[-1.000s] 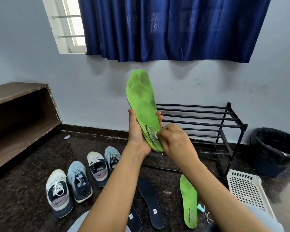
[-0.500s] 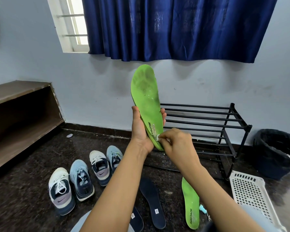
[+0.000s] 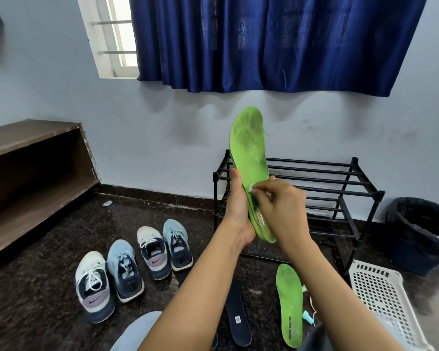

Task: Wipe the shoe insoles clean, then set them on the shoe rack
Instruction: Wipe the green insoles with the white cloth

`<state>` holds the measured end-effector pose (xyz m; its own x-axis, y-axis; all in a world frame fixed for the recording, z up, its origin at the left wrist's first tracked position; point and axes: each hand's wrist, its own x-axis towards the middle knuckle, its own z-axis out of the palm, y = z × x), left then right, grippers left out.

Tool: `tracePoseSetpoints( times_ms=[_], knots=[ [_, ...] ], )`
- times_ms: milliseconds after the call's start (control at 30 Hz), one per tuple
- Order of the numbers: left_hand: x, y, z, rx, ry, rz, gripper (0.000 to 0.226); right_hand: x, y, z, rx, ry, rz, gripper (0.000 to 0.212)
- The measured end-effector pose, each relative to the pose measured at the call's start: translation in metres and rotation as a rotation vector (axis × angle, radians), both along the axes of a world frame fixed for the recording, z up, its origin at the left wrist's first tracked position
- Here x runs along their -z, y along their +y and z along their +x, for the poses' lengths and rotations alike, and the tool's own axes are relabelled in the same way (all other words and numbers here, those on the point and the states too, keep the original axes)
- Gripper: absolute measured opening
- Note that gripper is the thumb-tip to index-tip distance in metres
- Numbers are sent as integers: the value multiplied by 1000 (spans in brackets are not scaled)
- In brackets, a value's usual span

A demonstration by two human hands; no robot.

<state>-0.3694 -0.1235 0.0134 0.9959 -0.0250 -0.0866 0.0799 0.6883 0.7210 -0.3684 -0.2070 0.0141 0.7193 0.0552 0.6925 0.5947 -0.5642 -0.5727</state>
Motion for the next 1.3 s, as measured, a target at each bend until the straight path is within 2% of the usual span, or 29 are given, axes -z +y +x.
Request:
tracePoseSetpoints(
  times_ms=[100,267,400,500,567,733,967,1200,1300],
  knots=[
    [-4,8,3,-10,10,-50,84,0,7,-10,-124,46,74,13],
    [-8,24,6,-20,-17,-88,85,4,4,-17,-274,65,13,12],
    [-4,19,2,11,-11,-74,87,7,1,-6,-137,-94,-115,13],
    [3,3,-4,48,11,-29,81,6,-2,4,91,-96,-206,8],
    [7,-8,-9,82,43,1,77,4,-7,8,196,-75,-194,7],
    [8,-7,-7,72,91,16,76,0,-9,-1,-14,6,-46,9],
    [-2,15,-1,26,106,-4,85,8,-2,-16,-219,81,-1,14],
    [2,10,-2,15,76,54,85,4,1,-8,-156,19,20,12],
    [5,3,-6,9,39,33,70,2,1,-1,-124,6,56,11]
  ],
)
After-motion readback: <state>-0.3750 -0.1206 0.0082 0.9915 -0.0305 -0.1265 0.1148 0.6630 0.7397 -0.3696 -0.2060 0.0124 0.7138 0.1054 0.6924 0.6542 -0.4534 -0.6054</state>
